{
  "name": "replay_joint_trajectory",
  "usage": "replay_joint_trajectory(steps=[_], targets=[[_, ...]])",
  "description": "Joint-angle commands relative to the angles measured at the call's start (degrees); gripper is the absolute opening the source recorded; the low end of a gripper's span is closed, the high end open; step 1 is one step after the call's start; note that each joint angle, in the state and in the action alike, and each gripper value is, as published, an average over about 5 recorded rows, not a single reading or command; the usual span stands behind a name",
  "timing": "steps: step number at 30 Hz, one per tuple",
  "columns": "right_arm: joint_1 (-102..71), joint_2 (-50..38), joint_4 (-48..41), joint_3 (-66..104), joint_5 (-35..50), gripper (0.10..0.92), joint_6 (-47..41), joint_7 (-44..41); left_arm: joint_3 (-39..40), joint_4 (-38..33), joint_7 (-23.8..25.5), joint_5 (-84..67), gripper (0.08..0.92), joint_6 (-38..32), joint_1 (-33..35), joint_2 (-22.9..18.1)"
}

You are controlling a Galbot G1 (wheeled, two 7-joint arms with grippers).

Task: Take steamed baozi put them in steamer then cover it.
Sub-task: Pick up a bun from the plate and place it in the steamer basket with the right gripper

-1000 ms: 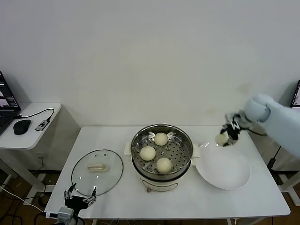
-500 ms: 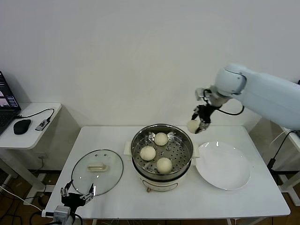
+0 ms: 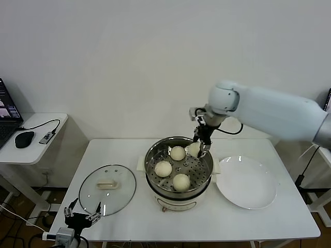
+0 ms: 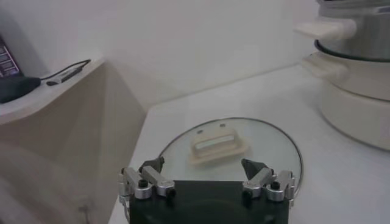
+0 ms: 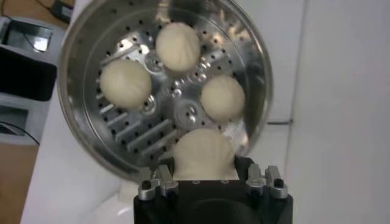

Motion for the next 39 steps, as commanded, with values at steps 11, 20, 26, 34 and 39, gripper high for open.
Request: replay_joint_trajectory(steps=[11, 20, 26, 34, 39], targets=[[-6.5, 1.9, -1.7, -0.6, -4.8, 0.611, -1.3, 1.3, -0.3, -0.1, 0.1, -0.2, 0.823, 0.0, -0.4, -0.2], [-7.5, 1.6, -1.4, 0.2, -4.5, 0.611, -1.6, 2.3, -0.5, 0.0, 0.1, -0.3, 0.823, 0.0, -0.5, -0.2], [-7.3, -0.1, -0.6, 0.6, -3.7, 0.625, -2.0, 3.8, -0.2, -0.2, 0.0, -0.2, 0.823, -0.1, -0.2, -0.6], [-3.8, -5.5, 2.6, 4.2, -1.5, 0.798, -1.7, 3.1, 0.0, -0.5, -0.1, -0.3, 0.823, -0.1, -0.3, -0.8], [-3.3, -12.2, 6.6, 10.8, 0.1, 0.822, -0.8, 5.4, 0.0, -0.4, -0.9, -2.5, 0.823, -2.3, -0.6, -1.2]])
